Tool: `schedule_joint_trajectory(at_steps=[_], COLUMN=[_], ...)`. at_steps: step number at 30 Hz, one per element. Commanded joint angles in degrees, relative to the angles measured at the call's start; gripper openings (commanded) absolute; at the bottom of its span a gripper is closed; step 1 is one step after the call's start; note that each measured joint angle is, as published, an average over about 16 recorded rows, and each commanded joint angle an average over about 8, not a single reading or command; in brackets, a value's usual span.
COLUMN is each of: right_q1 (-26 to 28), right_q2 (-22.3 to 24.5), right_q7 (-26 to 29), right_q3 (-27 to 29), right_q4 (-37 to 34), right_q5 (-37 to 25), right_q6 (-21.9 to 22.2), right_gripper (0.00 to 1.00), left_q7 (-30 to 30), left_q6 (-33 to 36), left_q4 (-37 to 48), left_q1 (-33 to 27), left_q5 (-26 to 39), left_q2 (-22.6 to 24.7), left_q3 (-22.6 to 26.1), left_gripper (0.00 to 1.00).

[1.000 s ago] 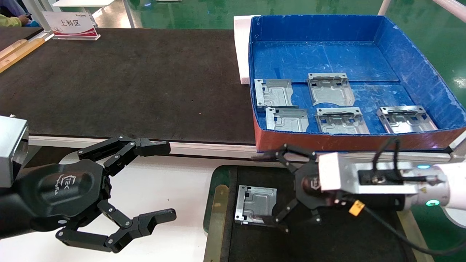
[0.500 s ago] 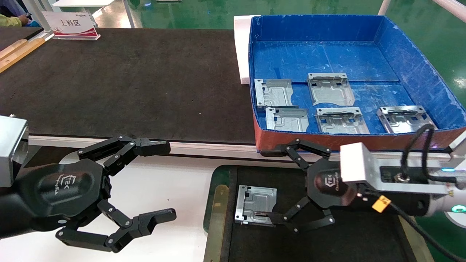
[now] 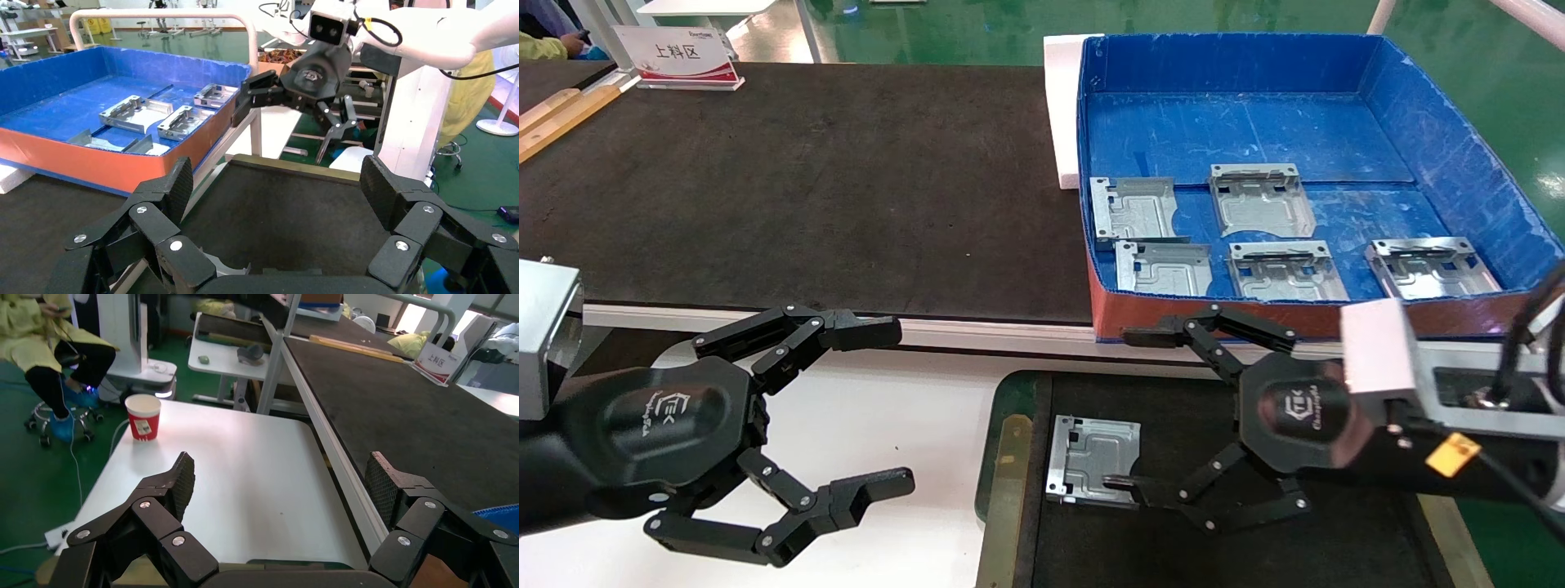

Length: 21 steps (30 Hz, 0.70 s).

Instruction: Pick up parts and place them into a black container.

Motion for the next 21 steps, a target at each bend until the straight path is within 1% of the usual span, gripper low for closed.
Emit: schedule_joint_trajectory(at_steps=[1,21], right_q1=[-0.62,-6.77], right_q2=[0.57,6.24], right_q7=[1.3,14.23], right_q3=[0.63,6.86], right_q4=[1.23,13.54], right_q5=[0.54,5.9], right_q6=[0.19,2.04], right_gripper=[1.0,1.0], left_q7=[0.0,0.0], left_q6=[0.0,0.0], left_q4=[0.0,0.0], left_q1=[0.0,0.0], left_q5=[0.0,0.0], left_q2=[0.0,0.0], left_q3=[0.0,0.0], left_gripper=[1.0,1.0])
